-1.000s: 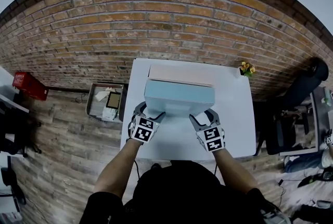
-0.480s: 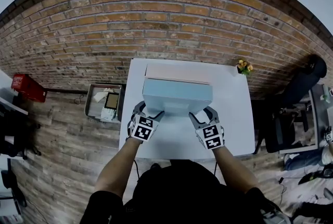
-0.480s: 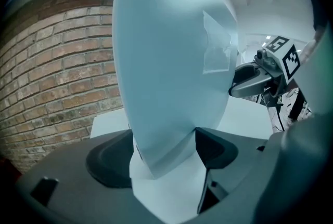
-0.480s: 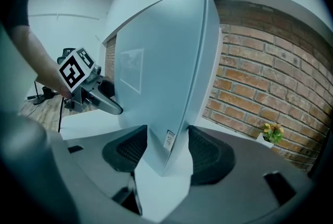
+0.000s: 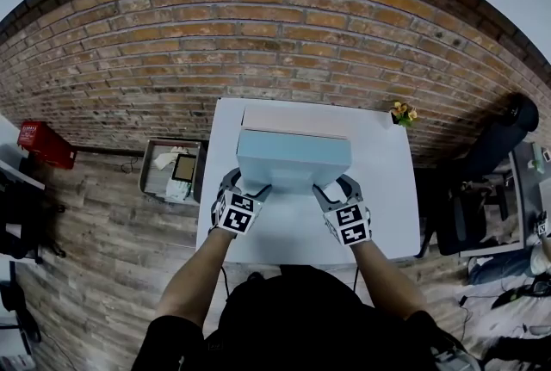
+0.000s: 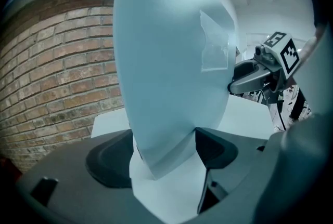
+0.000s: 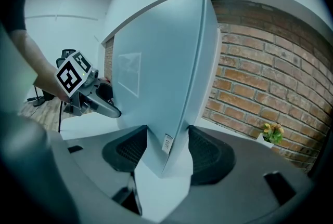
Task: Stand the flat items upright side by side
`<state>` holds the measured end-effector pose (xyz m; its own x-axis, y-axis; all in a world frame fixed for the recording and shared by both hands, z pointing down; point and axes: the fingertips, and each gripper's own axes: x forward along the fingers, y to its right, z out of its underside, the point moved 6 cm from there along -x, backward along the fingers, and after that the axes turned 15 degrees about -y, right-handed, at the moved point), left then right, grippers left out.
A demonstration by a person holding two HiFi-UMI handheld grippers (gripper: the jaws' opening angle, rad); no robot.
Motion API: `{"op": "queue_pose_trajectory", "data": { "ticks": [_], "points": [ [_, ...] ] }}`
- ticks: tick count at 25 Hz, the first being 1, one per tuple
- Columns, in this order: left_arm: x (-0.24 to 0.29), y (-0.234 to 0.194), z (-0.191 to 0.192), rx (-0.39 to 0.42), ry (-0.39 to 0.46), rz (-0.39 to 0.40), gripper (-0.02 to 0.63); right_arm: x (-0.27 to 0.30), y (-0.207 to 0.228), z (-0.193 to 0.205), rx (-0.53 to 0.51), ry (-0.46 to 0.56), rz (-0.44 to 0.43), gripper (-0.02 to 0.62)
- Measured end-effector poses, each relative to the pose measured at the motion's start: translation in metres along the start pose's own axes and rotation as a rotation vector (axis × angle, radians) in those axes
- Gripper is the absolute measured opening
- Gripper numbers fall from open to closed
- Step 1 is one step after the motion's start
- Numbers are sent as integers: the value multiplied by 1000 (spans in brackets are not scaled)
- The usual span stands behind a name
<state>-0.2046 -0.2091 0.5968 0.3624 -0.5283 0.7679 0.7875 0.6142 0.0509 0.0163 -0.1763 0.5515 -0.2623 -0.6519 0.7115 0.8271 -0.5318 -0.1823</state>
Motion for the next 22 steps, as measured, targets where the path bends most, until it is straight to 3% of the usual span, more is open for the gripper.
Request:
{"op": "queue_pose_trajectory", "data": {
  "ticks": [12,22],
  "points": [
    [-6,-2,7,18,-6,6,394,4,4,14,66,-34,-61,321],
    [-12,-5,5,26,8,-5,394,4,18,29,121,-51,-66,326]
  ]
}}
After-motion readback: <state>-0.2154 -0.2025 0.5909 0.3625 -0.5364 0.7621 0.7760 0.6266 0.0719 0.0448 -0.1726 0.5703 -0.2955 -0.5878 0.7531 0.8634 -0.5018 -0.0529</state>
